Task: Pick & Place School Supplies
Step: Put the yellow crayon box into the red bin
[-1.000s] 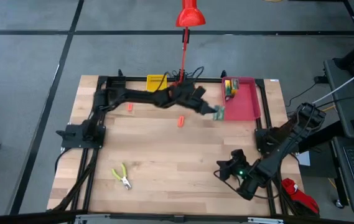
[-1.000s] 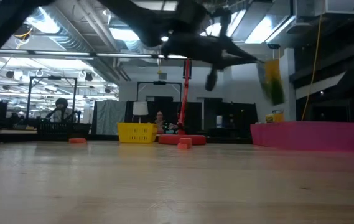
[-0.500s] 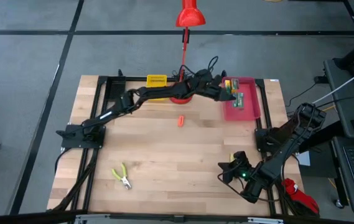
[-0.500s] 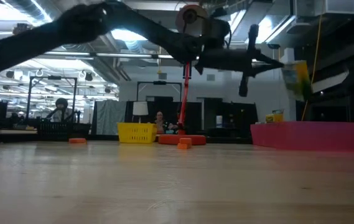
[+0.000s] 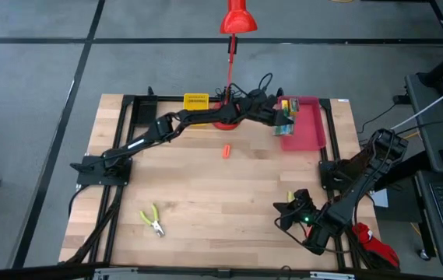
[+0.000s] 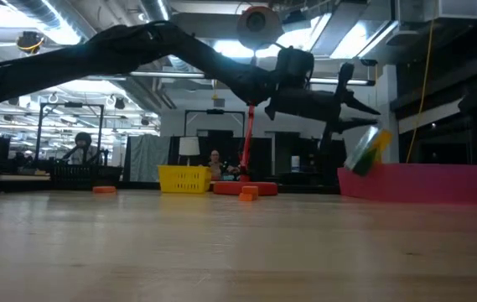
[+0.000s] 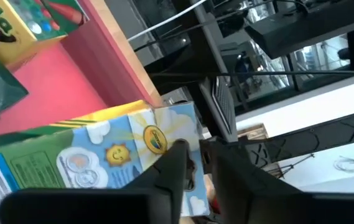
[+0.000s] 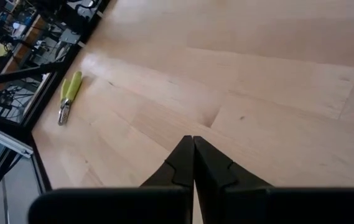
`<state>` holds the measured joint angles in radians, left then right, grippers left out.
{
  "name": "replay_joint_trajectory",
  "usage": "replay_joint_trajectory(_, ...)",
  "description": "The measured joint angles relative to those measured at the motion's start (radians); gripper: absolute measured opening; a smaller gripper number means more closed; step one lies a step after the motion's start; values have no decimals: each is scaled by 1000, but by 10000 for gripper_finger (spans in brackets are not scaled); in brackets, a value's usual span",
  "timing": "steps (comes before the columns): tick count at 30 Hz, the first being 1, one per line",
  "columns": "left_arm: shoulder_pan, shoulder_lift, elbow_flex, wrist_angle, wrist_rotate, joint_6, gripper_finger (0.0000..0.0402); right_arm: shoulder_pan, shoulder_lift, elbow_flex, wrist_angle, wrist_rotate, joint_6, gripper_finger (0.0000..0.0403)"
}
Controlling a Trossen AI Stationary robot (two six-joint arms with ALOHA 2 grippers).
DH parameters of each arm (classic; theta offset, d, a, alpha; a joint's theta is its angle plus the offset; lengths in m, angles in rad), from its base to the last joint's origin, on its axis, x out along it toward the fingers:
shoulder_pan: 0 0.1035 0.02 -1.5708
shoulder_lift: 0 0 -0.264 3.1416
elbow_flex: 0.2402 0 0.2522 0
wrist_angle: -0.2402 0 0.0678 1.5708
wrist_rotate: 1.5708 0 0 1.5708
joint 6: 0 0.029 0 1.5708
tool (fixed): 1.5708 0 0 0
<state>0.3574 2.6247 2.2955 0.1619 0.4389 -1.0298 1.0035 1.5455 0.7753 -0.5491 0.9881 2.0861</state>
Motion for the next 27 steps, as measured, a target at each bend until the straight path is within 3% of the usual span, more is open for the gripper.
replay_joint_trajectory(8,5,0,0,-1,1,-24,113,0,0,0,-3,23,-7,6)
replay_joint_trajectory(18,3,0,0,41,13,-29,9,0,0,0,-13,25,-6,6)
replay_joint_trajectory(27,-9,0,1,116,-10,-60,4,-1,0,0,-30,25,-3,6)
